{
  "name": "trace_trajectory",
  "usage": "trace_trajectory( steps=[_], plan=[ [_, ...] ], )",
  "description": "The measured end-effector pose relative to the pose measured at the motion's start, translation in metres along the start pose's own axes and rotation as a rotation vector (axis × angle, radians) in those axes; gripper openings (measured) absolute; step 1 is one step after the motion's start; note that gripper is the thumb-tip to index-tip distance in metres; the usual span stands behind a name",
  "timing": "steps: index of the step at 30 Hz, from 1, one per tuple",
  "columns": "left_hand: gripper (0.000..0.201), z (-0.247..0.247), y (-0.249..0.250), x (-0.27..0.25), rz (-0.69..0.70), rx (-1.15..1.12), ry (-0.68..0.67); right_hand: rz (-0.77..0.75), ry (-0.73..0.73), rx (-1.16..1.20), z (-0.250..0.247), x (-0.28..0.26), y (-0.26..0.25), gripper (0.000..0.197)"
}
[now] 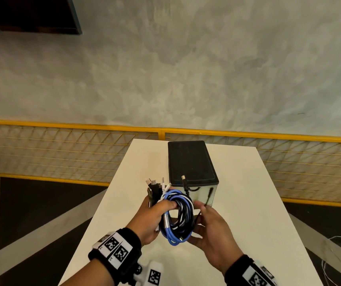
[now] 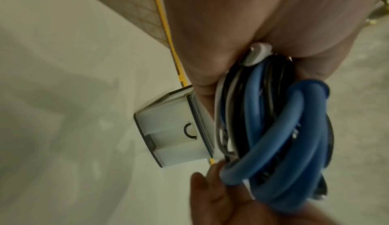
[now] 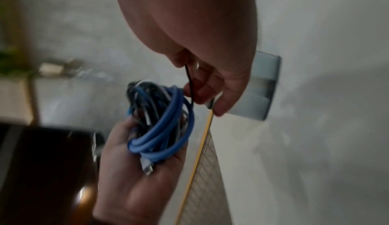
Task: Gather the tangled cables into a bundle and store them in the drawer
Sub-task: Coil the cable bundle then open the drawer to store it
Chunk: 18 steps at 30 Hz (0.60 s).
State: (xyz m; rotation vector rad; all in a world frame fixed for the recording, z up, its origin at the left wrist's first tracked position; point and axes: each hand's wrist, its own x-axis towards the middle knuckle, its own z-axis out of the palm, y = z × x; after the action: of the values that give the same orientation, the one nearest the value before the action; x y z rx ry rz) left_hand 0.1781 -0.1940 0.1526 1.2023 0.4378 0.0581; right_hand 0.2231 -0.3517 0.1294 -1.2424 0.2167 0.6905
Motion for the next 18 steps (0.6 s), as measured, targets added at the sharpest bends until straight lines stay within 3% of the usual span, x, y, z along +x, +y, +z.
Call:
trace_trajectory(
  steps=[4, 7, 9, 12, 18],
  plan=[
    [0.028, 0.000, 0.001, -0.004, -0.018, 0.174, -0.130, -0.005, -0.224, -0.312, 0.006, -0.019, -0.009, 0.049],
    [0.032, -0.001, 0.002, -0.008, -0.049, 0.203, -0.187, -0.044, -0.275, -0.538, 0.008, -0.024, -0.008, 0.051],
    [0.032, -0.003, 0.002, -0.010, -0.074, 0.205, -0.207, -0.061, -0.292, -0.594, 0.004, -0.021, -0.007, 0.055],
    [0.032, -0.004, 0.001, -0.012, -0.133, 0.176, -0.242, -0.053, -0.319, -0.611, 0.002, -0.024, -0.010, 0.028],
    [0.051, -0.004, -0.011, -0.012, -0.198, 0.043, -0.249, 0.074, -0.379, -0.627, 0.001, -0.023, -0.016, 0.050]
  ],
)
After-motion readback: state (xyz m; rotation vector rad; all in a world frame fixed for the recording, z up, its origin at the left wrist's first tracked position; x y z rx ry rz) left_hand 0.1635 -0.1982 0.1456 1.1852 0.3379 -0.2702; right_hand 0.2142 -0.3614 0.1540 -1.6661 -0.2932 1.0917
